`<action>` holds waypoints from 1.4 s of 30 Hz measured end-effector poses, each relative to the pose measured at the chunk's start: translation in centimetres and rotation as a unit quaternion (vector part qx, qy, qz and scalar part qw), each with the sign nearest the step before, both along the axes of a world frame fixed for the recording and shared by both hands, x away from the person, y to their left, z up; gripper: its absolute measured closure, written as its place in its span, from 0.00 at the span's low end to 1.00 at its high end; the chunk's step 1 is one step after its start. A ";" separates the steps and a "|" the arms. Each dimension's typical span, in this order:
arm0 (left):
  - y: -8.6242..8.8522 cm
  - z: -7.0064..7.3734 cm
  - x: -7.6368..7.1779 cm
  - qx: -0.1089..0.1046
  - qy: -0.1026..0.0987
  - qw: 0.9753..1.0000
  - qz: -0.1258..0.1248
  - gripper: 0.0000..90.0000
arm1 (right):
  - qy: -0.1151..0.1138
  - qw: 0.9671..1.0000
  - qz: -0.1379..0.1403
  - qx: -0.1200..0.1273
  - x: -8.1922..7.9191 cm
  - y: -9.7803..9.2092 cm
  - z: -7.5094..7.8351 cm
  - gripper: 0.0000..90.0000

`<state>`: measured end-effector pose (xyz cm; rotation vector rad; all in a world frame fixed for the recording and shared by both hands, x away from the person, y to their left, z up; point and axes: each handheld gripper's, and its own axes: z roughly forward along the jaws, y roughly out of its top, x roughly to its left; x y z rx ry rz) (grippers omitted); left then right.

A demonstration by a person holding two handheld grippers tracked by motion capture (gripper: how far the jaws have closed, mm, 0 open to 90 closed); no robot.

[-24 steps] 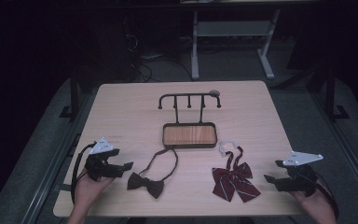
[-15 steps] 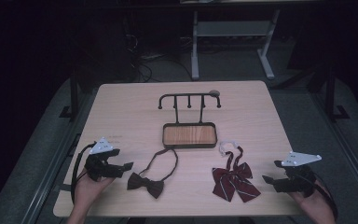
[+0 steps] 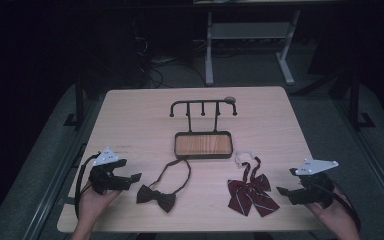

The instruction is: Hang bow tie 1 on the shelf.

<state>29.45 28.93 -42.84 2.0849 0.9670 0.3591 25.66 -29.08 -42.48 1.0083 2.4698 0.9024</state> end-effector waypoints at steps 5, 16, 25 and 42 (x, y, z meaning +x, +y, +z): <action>0.1 0.0 0.0 -0.008 -0.002 1.000 0.006 0.20 | 0.007 1.000 0.017 -0.005 0.5 1.4 1.5 0.24; 0.2 0.2 -0.1 -0.005 -0.009 1.000 0.003 0.20 | 0.029 0.998 0.043 -0.026 2.6 3.9 3.1 0.35; 0.1 0.2 -0.1 -0.005 -0.005 1.000 -0.003 0.21 | 0.058 0.995 0.062 -0.044 4.8 5.6 3.3 0.44; 0.3 0.3 -0.1 -0.014 -0.007 1.000 -0.003 0.22 | 0.094 0.990 0.072 -0.072 8.5 6.9 2.6 0.62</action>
